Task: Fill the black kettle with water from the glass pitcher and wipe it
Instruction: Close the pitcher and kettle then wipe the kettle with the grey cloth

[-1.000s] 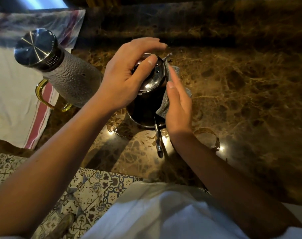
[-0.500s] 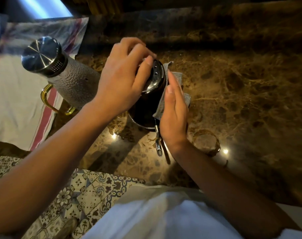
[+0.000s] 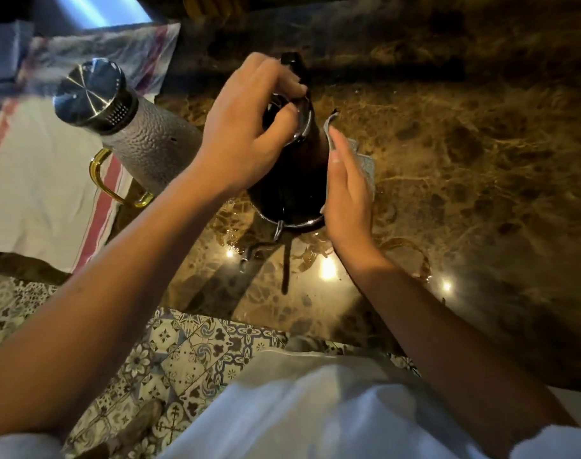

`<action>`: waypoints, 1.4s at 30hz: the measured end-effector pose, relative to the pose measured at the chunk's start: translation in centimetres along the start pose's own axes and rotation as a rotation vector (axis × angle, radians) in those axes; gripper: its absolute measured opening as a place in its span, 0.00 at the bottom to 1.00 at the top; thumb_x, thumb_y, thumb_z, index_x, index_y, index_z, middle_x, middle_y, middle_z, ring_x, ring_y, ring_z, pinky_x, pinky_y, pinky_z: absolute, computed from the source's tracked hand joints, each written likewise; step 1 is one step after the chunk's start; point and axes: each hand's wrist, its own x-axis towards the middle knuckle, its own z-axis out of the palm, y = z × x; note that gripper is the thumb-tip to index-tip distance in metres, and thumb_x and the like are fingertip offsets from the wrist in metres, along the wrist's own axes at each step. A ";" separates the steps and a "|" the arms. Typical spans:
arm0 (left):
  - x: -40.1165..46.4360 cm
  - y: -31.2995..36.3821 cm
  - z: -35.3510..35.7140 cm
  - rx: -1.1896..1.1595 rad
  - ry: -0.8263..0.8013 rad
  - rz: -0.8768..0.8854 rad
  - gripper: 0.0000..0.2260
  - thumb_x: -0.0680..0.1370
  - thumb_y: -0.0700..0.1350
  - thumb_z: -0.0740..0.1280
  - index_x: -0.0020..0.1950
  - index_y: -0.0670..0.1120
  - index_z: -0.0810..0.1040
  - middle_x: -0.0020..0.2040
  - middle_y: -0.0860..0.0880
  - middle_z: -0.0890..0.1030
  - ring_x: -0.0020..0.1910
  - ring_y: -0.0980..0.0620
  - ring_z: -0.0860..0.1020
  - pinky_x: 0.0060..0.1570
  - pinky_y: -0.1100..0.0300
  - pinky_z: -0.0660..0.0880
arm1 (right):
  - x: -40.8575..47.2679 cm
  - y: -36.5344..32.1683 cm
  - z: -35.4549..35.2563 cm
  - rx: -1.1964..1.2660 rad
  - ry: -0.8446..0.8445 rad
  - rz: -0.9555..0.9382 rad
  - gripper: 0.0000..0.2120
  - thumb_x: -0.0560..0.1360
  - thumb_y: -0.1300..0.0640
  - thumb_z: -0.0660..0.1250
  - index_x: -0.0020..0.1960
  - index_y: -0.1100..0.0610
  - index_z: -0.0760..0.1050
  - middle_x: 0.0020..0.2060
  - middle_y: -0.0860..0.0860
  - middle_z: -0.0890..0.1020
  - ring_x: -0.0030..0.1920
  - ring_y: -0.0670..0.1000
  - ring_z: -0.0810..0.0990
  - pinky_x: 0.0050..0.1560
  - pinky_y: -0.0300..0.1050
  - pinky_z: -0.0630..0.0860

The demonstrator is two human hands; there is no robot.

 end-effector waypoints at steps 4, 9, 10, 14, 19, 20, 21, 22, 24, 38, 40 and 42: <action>0.2 -0.5 -0.2 -0.155 -0.018 -0.012 0.07 0.79 0.39 0.66 0.54 0.36 0.79 0.55 0.39 0.82 0.58 0.47 0.81 0.62 0.49 0.77 | -1.2 -1.0 0.8 0.135 0.009 -0.058 0.21 0.86 0.59 0.56 0.79 0.57 0.67 0.75 0.44 0.71 0.79 0.44 0.66 0.80 0.49 0.64; 0.0 -0.8 0.1 -0.193 0.050 0.004 0.07 0.83 0.39 0.67 0.57 0.36 0.79 0.55 0.43 0.83 0.55 0.50 0.82 0.58 0.53 0.79 | 1.2 -1.2 0.7 0.093 0.008 -0.110 0.20 0.87 0.61 0.53 0.77 0.62 0.69 0.72 0.49 0.74 0.74 0.41 0.70 0.76 0.40 0.66; 0.0 -0.9 0.1 -0.189 0.066 0.015 0.07 0.82 0.38 0.67 0.58 0.36 0.79 0.55 0.42 0.83 0.55 0.50 0.81 0.58 0.53 0.78 | 1.2 -0.8 0.8 0.079 0.004 -0.096 0.20 0.88 0.59 0.53 0.77 0.61 0.69 0.72 0.49 0.74 0.75 0.42 0.70 0.77 0.42 0.66; 0.1 -1.1 0.4 -0.183 0.084 0.033 0.08 0.80 0.35 0.66 0.57 0.35 0.80 0.55 0.41 0.82 0.55 0.48 0.81 0.58 0.50 0.79 | -1.2 0.9 0.4 0.051 0.075 0.057 0.21 0.88 0.55 0.52 0.79 0.55 0.66 0.75 0.42 0.71 0.76 0.37 0.67 0.78 0.38 0.63; 0.0 -1.1 0.4 -0.184 0.097 0.024 0.10 0.79 0.36 0.66 0.60 0.35 0.77 0.56 0.42 0.81 0.56 0.48 0.81 0.58 0.50 0.79 | -4.1 -1.1 0.8 -0.003 0.140 0.033 0.21 0.86 0.60 0.57 0.79 0.57 0.68 0.75 0.44 0.71 0.77 0.40 0.67 0.79 0.41 0.64; 0.0 -1.1 0.5 -0.197 0.096 0.020 0.10 0.79 0.35 0.66 0.60 0.35 0.76 0.55 0.41 0.81 0.55 0.47 0.81 0.58 0.49 0.79 | -3.7 -1.8 0.9 0.014 0.150 0.020 0.21 0.85 0.61 0.58 0.78 0.58 0.69 0.75 0.47 0.72 0.77 0.42 0.68 0.79 0.42 0.64; -0.1 -1.2 0.5 -0.211 0.097 0.017 0.10 0.79 0.34 0.66 0.59 0.34 0.76 0.54 0.40 0.81 0.54 0.45 0.81 0.57 0.47 0.79 | -3.2 -2.3 0.9 0.054 0.154 0.013 0.21 0.85 0.62 0.59 0.77 0.58 0.70 0.75 0.49 0.73 0.77 0.44 0.69 0.78 0.41 0.66; -0.1 -1.3 0.5 -0.219 0.100 0.016 0.09 0.78 0.34 0.66 0.58 0.33 0.76 0.53 0.39 0.81 0.53 0.44 0.81 0.55 0.47 0.79 | -2.4 -2.5 1.0 0.093 0.152 -0.002 0.20 0.85 0.63 0.59 0.76 0.60 0.71 0.75 0.52 0.74 0.76 0.46 0.70 0.78 0.42 0.67; -0.1 -1.3 0.6 -0.220 0.103 0.017 0.08 0.78 0.34 0.67 0.57 0.32 0.76 0.52 0.38 0.81 0.51 0.44 0.80 0.54 0.50 0.79 | -0.9 -2.4 0.9 0.075 0.145 -0.052 0.19 0.84 0.65 0.58 0.73 0.64 0.74 0.72 0.57 0.76 0.74 0.52 0.73 0.77 0.51 0.69; -0.2 -1.9 0.6 -0.246 0.061 0.033 0.07 0.79 0.33 0.67 0.55 0.31 0.77 0.52 0.32 0.81 0.54 0.35 0.81 0.54 0.38 0.78 | -1.6 -2.1 -0.4 0.226 0.216 0.185 0.18 0.82 0.68 0.57 0.66 0.61 0.80 0.56 0.42 0.83 0.60 0.34 0.81 0.59 0.28 0.75; -0.3 -2.0 0.7 -0.251 0.051 0.030 0.07 0.79 0.33 0.66 0.56 0.32 0.77 0.53 0.31 0.81 0.55 0.35 0.81 0.56 0.37 0.78 | -2.5 -2.9 -0.1 0.256 0.178 0.128 0.17 0.82 0.72 0.57 0.64 0.62 0.79 0.52 0.43 0.82 0.54 0.29 0.80 0.54 0.25 0.73; -0.4 -2.0 0.8 -0.268 0.056 0.006 0.08 0.79 0.33 0.66 0.57 0.32 0.76 0.54 0.31 0.81 0.56 0.35 0.82 0.57 0.37 0.78 | -3.0 -3.8 0.6 0.263 0.147 0.020 0.17 0.83 0.73 0.56 0.69 0.65 0.73 0.59 0.47 0.80 0.58 0.29 0.78 0.59 0.25 0.71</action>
